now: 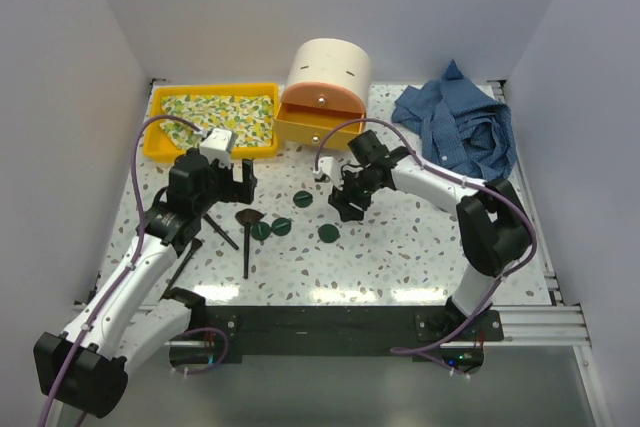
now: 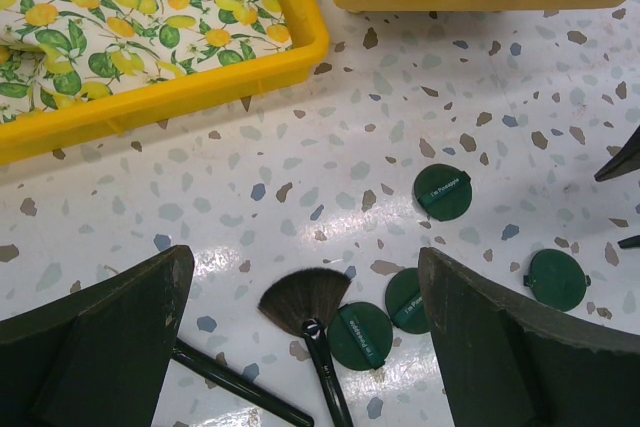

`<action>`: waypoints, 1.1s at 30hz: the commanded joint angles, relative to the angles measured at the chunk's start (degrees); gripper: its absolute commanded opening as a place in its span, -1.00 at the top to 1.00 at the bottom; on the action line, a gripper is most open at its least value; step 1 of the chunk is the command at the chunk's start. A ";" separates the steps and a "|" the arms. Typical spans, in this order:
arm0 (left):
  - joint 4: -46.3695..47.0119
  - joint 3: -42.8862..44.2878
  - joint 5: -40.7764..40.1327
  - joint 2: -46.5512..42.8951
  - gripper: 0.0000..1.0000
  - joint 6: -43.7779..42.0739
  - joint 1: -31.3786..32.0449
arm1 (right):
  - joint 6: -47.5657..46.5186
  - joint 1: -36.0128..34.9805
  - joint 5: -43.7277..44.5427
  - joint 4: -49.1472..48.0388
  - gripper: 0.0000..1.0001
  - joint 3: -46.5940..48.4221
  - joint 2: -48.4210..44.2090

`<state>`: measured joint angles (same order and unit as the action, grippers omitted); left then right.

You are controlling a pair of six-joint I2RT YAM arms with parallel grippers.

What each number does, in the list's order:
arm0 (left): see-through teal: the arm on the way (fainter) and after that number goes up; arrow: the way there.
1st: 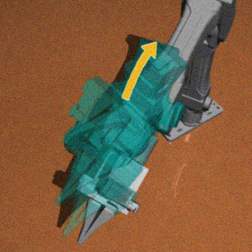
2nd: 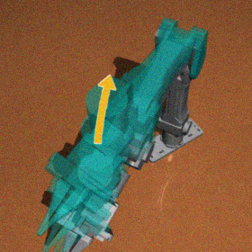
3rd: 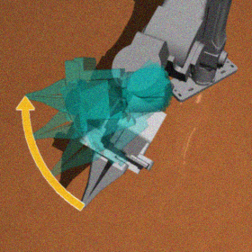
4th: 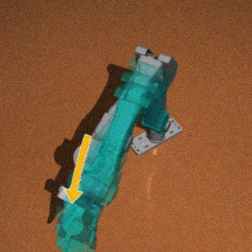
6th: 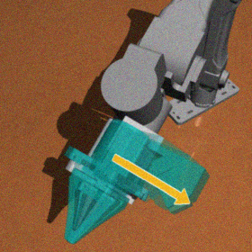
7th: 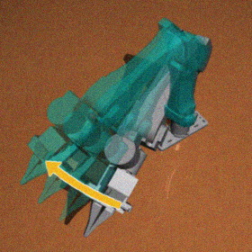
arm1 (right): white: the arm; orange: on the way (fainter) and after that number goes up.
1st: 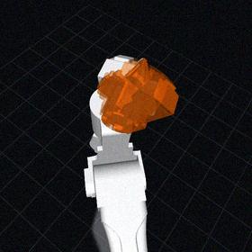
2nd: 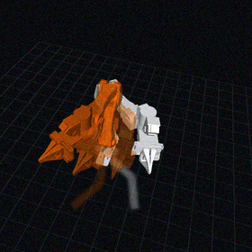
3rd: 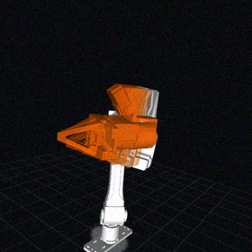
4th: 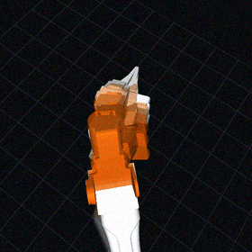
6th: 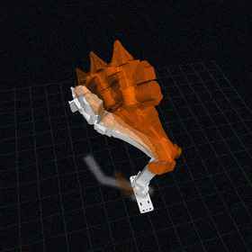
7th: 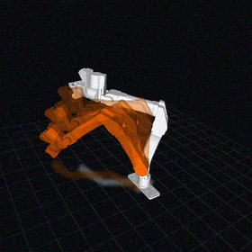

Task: Organize the makeup
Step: Open the drawer in the storage box, then pick up the makeup tool from the center of the board.

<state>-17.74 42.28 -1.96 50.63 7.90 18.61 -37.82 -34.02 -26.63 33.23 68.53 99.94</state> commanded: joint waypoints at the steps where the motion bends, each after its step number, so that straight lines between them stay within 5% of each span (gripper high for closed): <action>1: 1.13 -0.27 -0.33 -0.97 -1.00 -0.69 -0.24 | 2.93 -0.69 0.89 -0.28 -0.18 3.27 1.75; 22: 1.21 -0.36 -0.50 -1.50 -1.00 -0.61 -0.24 | 6.01 -8.34 8.35 -2.03 -0.22 5.30 9.48; 30: 1.30 -0.36 -0.50 -1.68 -1.00 -0.61 -0.24 | 5.04 -10.45 10.72 -1.07 0.31 3.19 10.01; 33: 1.21 -0.36 -0.50 -1.68 -1.00 -0.61 -0.24 | 4.78 -10.72 10.64 -0.63 0.66 2.40 9.31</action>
<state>-17.74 42.28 -1.96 49.95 7.88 18.61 -32.93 -44.05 -17.50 31.75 72.27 109.36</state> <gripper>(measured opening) 0.997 0.249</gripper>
